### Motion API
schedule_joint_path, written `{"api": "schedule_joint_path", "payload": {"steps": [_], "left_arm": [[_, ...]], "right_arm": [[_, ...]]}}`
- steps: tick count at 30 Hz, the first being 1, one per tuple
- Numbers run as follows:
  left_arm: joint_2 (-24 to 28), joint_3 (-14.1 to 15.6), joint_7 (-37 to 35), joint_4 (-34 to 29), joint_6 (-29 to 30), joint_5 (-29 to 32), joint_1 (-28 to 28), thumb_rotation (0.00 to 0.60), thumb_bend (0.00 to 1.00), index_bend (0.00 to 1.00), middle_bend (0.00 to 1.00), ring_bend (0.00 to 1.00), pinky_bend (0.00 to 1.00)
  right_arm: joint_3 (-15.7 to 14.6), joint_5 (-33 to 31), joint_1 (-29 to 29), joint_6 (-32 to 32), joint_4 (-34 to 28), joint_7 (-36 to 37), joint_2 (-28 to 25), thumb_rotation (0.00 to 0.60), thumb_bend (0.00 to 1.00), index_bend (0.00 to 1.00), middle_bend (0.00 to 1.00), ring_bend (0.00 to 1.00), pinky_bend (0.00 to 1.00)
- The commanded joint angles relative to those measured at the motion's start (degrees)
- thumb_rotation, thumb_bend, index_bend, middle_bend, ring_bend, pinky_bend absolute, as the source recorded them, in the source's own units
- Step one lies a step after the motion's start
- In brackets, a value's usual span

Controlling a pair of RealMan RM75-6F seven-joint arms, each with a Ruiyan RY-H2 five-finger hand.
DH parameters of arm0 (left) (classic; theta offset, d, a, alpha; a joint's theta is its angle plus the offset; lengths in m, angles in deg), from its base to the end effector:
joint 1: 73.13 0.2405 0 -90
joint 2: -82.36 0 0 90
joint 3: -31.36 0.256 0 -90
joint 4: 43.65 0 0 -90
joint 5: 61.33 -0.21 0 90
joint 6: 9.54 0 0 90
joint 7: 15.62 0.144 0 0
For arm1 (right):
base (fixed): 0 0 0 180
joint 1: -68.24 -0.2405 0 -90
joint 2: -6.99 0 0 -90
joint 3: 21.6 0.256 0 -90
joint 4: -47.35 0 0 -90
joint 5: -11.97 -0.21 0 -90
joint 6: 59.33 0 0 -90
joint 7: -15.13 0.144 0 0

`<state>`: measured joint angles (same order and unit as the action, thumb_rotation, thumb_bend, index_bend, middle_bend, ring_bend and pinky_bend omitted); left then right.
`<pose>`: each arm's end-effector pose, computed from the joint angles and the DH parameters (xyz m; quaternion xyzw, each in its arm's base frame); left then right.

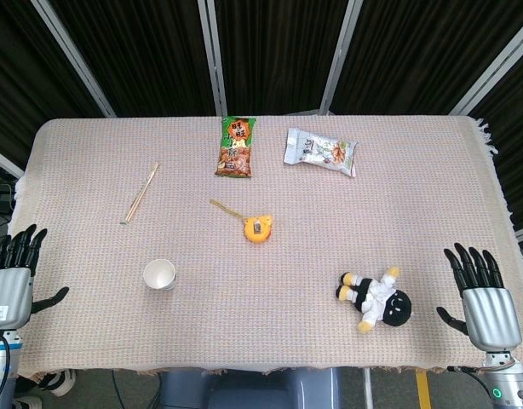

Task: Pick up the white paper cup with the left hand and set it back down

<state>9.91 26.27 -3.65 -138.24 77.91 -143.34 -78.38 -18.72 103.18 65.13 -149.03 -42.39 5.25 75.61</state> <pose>-0.2920 0.1887 0.1242 -0.5667 -0.3781 -0.3893 0.6199 -0.3017 -0.1710 0.1438 0.6213 -0.3114 0.3788 0.6112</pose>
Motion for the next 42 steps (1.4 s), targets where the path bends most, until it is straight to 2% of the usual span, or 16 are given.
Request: {"api": "schedule_joint_path", "payload": {"steps": [1,12,19,24,29,42], "left_arm": [[0.0,0.0,0.0,0.0,0.0,0.0,0.0,0.6,0.0,0.0,0.0,0.0,0.0],[0.2,0.5,0.1,-0.7,-1.6,-0.3,-0.7,0.6,0.0,0.0,0.0,0.0,0.0],[-0.6,1.0,3.0,-1.5,-3.6,-0.8,-2.0,0.6,0.0,0.0,0.0,0.0,0.0],[-1.9,0.6,7.1,-2.4,-8.3,1.6,-4.6,0.6,0.0,0.02,0.0,0.0,0.0],[-4.4,-0.4,13.7,-3.7,-14.9,6.3,-8.7,0.6,0.0,0.12,0.0,0.0,0.0],[-9.4,-2.1,21.0,-5.4,-21.2,14.7,-14.6,0.6,0.0,0.22,0.0,0.0,0.0]], "right_arm": [[0.0,0.0,0.0,-0.1,0.0,0.1,0.0,0.6,0.04,0.0,0.0,0.0,0.0],[0.2,-0.4,0.0,0.2,-0.5,0.3,-0.3,0.6,0.04,0.0,0.0,0.0,0.0],[0.1,-0.6,0.0,0.5,-0.4,0.3,-0.3,0.6,0.04,0.0,0.0,0.0,0.0],[0.2,-1.0,-0.1,0.8,-0.4,0.3,-0.3,0.6,0.05,0.0,0.0,0.0,0.0],[0.3,-1.2,-0.1,0.8,-0.5,0.4,-0.4,0.6,0.05,0.0,0.0,0.0,0.0],[0.2,-1.3,0.0,1.0,-0.6,0.6,-0.5,0.6,0.05,0.0,0.0,0.0,0.0]]}}
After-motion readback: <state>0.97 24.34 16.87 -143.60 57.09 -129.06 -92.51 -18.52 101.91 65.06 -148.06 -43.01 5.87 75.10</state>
